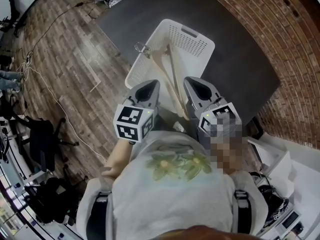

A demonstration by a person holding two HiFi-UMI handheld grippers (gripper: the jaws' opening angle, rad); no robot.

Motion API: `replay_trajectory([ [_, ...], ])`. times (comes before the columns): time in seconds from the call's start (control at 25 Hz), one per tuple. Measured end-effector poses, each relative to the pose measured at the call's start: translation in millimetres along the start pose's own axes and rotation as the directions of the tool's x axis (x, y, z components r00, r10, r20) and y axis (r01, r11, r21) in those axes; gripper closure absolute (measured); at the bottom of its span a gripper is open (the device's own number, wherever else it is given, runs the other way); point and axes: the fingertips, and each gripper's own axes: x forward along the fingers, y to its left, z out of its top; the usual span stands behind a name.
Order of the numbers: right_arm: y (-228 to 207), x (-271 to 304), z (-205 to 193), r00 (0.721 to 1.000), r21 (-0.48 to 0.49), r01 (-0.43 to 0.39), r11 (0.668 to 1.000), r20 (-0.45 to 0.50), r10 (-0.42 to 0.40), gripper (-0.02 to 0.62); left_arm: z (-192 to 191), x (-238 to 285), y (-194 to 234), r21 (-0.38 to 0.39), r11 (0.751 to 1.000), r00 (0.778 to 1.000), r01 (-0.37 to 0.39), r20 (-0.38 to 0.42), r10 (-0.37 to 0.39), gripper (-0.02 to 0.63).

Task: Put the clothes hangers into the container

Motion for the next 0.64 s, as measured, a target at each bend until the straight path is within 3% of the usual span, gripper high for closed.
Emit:
replay_trajectory([
  [0.64,10,-20,-16,0.999,-0.033,0.011,0.999,-0.031,-0.012,0.565,-8,-5,-23,0.018,1.0,1.0,0.015,-0.02,-0.015,0.578],
])
